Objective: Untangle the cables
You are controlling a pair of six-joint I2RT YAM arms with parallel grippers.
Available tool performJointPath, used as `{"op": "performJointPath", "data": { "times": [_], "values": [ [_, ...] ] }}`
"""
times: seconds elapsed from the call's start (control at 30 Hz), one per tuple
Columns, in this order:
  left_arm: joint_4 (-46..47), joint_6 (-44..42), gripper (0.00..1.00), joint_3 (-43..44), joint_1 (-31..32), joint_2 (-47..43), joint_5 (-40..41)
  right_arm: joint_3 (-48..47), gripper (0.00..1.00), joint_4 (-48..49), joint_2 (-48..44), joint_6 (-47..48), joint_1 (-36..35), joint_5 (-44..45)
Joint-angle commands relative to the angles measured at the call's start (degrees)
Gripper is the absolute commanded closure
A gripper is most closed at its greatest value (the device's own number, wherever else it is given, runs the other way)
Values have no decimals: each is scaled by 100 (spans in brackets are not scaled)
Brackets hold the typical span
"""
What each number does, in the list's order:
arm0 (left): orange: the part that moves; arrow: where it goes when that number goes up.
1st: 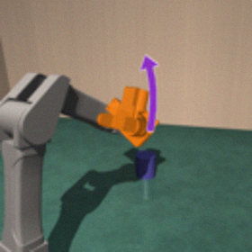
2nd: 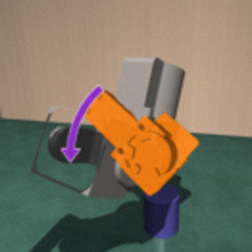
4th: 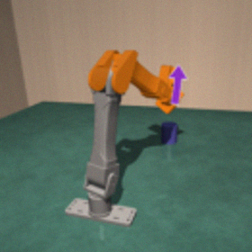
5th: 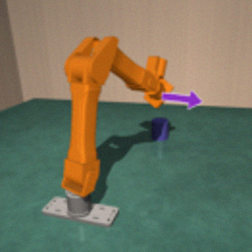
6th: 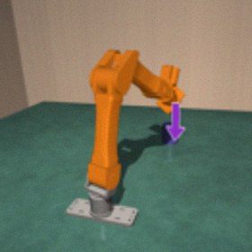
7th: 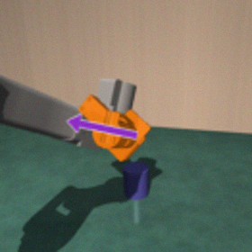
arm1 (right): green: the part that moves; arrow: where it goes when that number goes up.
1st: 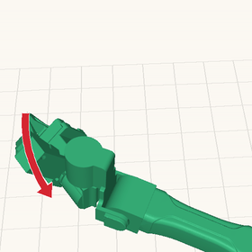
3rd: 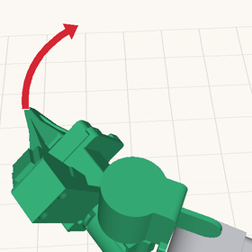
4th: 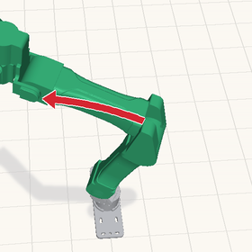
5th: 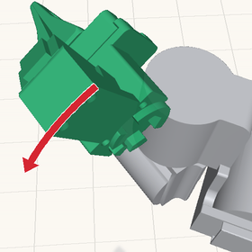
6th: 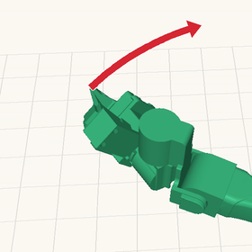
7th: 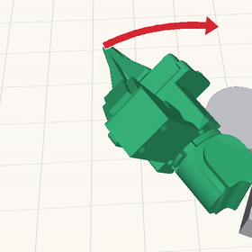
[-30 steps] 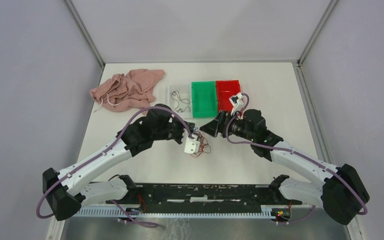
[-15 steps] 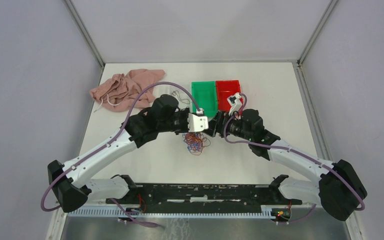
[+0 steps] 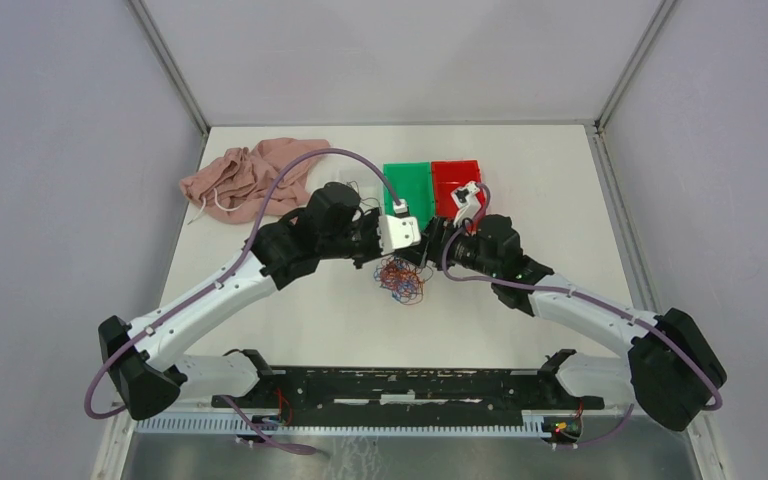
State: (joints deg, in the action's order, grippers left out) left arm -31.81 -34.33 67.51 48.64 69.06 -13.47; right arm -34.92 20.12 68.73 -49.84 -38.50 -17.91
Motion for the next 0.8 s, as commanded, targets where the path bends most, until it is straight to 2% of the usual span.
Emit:
{"op": "performJointPath", "data": {
  "times": [0.0, 0.77],
  "values": [
    [70, 359, 97, 368, 30, 34, -76, -341, 16, 389, 87, -58, -78, 99],
    [52, 1392, 97, 1501, 24, 352, -843, -680, 16, 880, 1227, -180, -621, 1096]
  ]
}}
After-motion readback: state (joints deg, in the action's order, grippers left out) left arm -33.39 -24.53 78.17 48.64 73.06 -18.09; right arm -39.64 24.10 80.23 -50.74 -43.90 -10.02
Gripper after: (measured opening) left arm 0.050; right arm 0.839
